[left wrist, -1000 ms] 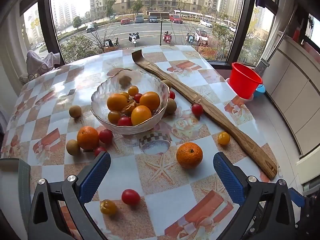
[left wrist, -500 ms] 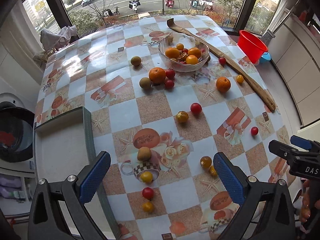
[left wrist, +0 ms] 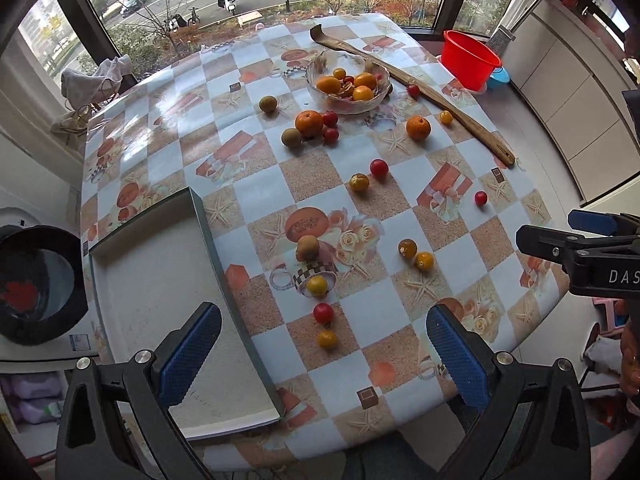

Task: Organize fruits
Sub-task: 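Move both tools over the table toward the scattered fruit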

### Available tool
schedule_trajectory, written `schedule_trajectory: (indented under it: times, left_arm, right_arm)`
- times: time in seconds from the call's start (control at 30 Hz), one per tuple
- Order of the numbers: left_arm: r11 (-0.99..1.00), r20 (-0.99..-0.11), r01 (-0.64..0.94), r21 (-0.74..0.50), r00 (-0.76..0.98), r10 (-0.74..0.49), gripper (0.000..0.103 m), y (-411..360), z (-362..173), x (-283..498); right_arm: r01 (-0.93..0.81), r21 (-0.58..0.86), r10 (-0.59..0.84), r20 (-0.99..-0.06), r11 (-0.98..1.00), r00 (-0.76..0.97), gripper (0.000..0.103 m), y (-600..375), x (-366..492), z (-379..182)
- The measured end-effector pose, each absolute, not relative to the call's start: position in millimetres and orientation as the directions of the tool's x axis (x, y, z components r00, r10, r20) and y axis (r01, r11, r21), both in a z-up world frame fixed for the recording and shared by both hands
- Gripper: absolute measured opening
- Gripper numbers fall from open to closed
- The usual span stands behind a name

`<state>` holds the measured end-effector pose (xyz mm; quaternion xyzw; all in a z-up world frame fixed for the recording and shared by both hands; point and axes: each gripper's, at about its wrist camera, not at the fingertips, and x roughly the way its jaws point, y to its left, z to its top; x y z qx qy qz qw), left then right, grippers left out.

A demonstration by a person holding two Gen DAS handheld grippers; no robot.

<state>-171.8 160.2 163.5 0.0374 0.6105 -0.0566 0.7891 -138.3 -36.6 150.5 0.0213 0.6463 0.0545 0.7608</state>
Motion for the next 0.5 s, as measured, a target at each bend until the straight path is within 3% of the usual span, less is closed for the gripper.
schedule_trajectory:
  times: [0.27, 0.5]
  left_arm:
    - [0.997, -0.973, 0.081, 0.019, 0.233, -0.001, 0.103, 133, 168, -167]
    - [0.998, -0.973, 0.043, 0.046, 0.229, 0.035, 0.103, 132, 170, -164]
  right_arm:
    - [-0.133, 0.080, 0.095, -0.989, 0.988, 0.110, 0.103, -54, -128, 152]
    - [-0.102, 0.108, 0.116, -0.991, 0.989, 0.067, 0.103, -67, -118, 145]
